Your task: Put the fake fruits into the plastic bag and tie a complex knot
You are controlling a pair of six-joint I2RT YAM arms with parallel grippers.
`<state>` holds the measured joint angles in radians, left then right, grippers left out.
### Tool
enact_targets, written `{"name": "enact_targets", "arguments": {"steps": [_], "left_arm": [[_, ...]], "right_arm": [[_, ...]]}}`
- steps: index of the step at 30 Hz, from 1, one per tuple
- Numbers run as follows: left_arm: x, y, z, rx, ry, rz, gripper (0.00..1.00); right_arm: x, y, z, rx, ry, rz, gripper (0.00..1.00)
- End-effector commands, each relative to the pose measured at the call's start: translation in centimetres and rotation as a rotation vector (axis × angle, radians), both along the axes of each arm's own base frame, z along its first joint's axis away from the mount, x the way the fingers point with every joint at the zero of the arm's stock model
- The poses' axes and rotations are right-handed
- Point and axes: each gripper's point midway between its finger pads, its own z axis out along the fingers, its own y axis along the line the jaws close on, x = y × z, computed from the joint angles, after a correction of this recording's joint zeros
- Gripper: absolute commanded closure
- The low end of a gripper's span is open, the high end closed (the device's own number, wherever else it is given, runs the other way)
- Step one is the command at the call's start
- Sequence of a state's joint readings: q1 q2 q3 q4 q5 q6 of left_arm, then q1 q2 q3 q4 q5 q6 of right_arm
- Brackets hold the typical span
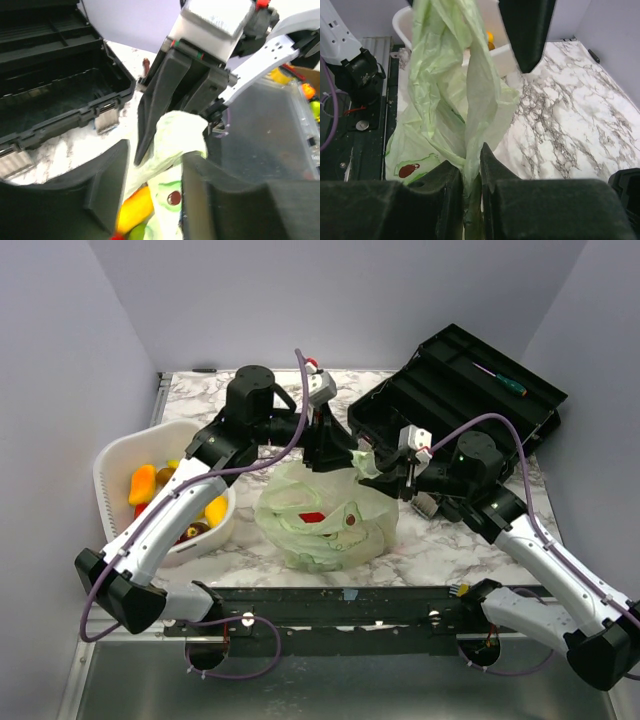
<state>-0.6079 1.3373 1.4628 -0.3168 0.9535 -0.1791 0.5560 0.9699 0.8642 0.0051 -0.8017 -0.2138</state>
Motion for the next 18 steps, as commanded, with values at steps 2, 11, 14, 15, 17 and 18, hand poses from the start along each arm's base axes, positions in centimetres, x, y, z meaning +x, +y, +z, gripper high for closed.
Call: {"name": "enact_targets", "arguments": {"steps": [2, 11, 14, 15, 17, 18], "left_arm": [[-0.6, 4.0, 0.2, 0.041, -0.277, 0.062, 0.28], [-2.2, 4.2, 1.0, 0.054, -0.69, 0.064, 0.02], [-1.4, 2.5, 2.2, 0.03, -0.683, 0.082, 0.02], [-1.0, 2.0, 2.5, 0.031, -0.695, 0.091, 0.01], [-0.3, 1.2, 3.0, 0.022, -0.721, 0.095, 0.01], [0.0, 0.8, 3.3, 0.019, -0.733, 0.093, 0.02]], "right_arm": [[-0.6, -0.2, 0.6, 0.009, -0.028, 0.016, 0.85], [-1.0, 0.0, 0.3, 0.005, -0.04, 0.049, 0.86], [-1.0, 0.1, 0.4, 0.005, -0.046, 0.054, 0.87], [-1.0, 0.1, 0.4, 0.001, -0.05, 0.057, 0.88], [-1.1, 0.0, 0.2, -0.012, -0.05, 0.061, 0.88], [-1.2, 0.0, 0.0, -0.018, -0.049, 0.061, 0.88]]}}
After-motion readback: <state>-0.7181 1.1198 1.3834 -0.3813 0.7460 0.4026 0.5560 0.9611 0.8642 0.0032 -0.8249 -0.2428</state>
